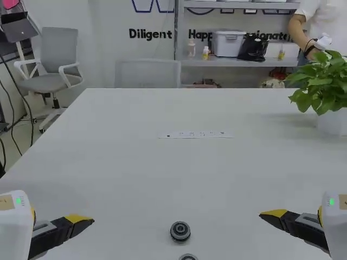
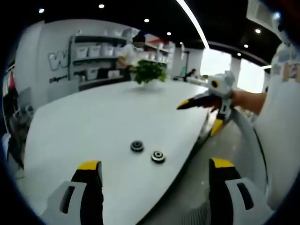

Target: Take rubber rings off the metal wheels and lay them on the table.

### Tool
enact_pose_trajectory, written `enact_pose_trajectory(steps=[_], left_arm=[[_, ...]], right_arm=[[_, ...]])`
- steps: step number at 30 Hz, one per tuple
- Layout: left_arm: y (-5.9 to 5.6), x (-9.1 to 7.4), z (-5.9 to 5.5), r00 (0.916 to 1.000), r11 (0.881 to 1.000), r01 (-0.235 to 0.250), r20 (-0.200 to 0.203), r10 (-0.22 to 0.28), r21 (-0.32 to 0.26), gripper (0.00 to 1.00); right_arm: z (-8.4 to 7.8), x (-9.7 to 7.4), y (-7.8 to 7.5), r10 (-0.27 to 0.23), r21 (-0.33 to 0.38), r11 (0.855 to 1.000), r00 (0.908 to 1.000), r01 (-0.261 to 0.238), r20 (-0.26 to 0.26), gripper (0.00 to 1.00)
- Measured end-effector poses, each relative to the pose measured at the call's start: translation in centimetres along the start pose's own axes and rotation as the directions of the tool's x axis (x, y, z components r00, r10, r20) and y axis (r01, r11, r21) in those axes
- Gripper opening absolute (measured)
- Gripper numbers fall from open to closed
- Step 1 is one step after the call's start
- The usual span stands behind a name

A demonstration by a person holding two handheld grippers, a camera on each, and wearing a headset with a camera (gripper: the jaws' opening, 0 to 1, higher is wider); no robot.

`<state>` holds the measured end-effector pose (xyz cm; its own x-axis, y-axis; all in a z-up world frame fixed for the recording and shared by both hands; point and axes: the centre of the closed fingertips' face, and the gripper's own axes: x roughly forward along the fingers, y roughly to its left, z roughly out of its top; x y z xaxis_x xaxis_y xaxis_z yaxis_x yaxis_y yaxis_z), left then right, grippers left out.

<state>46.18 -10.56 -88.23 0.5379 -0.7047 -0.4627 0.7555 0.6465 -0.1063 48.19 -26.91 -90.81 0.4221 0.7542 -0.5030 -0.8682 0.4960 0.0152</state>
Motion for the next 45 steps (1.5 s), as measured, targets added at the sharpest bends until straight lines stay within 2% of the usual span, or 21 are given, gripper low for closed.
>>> enact_pose_trajectory(steps=[3,16,24,28,37,45], left_arm=[[0.3,0.0,-0.2,0.9999,1.0,-0.015,-0.006,0.015,0.003,0.96],[0.3,-0.7,-0.2,1.0,1.0,-0.007,-0.007,0.007,0.014,0.95],[0.8,-0.7,0.5,0.9998,0.999,0.0,0.021,-0.001,0.039,0.87],[1.2,-0.4,0.3,1.0,1.0,0.004,-0.006,-0.004,0.013,0.9],[1.7,0.2,0.4,0.9999,0.999,0.015,0.0,-0.015,0.031,0.88],[2.1,1.2,0.7,0.9995,0.998,0.033,-0.004,-0.032,0.059,0.88]], right_arm=[[-0.1,-0.1,-0.2,-0.008,0.002,1.0,1.0,0.008,-0.002,0.99],[-0.1,-0.2,-0.3,-0.004,0.004,1.0,1.0,0.004,-0.001,0.99],[0.2,-0.2,-0.6,0.001,0.015,1.0,0.9999,-0.001,0.013,0.99],[0.2,-0.1,-1.0,0.0,0.013,1.0,0.9998,-0.001,0.021,0.99],[-0.1,0.7,-1.8,0.017,-0.011,1.0,0.9996,-0.017,0.022,0.99],[-1.1,1.9,-2.5,0.056,-0.033,0.998,0.9984,-0.056,-0.009,0.99]])
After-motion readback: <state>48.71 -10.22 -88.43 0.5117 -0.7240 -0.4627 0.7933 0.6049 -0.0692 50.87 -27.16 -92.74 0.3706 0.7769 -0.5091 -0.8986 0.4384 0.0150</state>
